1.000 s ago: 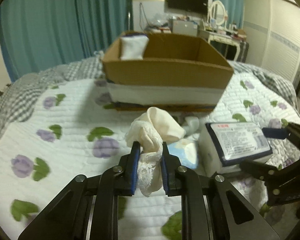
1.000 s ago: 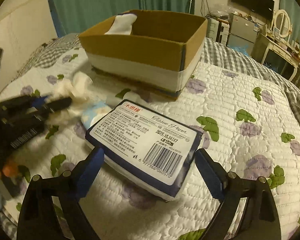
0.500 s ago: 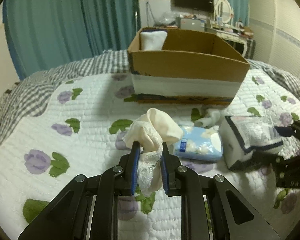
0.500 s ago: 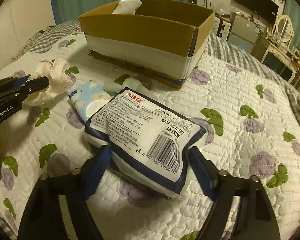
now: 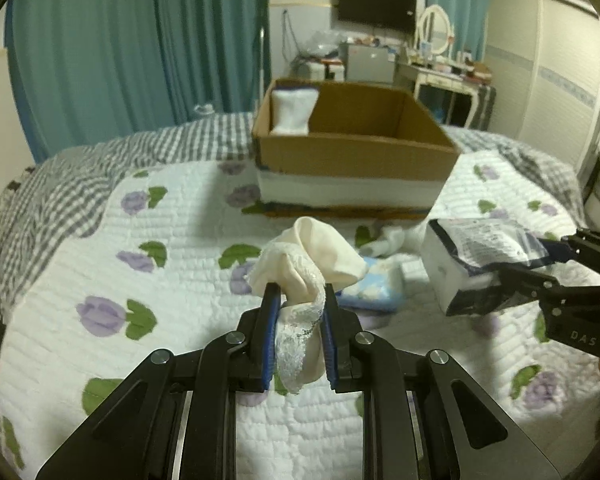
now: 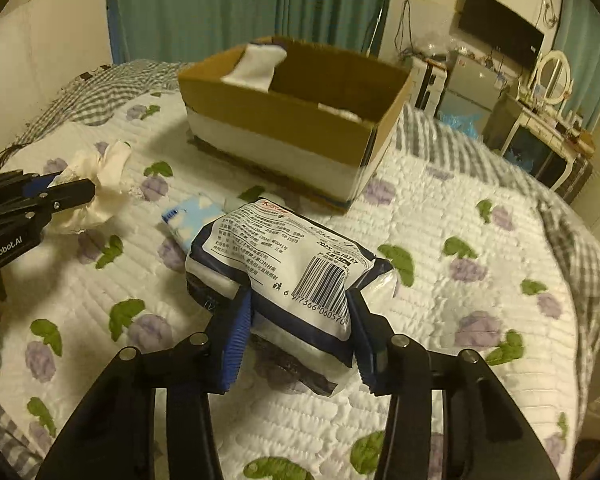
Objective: Organize soft objects
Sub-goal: 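Carry the sock and wipes pack into the box and open both grippers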
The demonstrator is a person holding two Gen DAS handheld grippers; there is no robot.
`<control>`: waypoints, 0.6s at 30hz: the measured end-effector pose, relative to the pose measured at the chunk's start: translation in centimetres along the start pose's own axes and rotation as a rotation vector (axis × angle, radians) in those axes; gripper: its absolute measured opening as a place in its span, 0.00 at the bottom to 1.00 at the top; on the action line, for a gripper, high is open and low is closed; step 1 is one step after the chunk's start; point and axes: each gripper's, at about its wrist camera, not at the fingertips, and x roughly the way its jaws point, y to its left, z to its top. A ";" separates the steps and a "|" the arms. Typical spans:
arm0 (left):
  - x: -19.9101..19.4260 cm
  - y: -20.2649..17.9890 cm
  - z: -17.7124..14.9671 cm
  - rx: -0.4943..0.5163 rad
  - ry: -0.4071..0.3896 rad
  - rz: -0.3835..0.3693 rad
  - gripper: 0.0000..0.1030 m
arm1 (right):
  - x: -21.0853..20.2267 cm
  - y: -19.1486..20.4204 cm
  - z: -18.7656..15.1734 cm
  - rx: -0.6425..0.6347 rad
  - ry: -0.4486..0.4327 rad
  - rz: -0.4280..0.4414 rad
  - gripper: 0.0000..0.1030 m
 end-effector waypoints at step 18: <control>-5.6 0.7 9.2 0.077 -0.191 0.058 0.18 | -11.3 -0.2 11.8 -0.013 -0.352 -0.021 0.44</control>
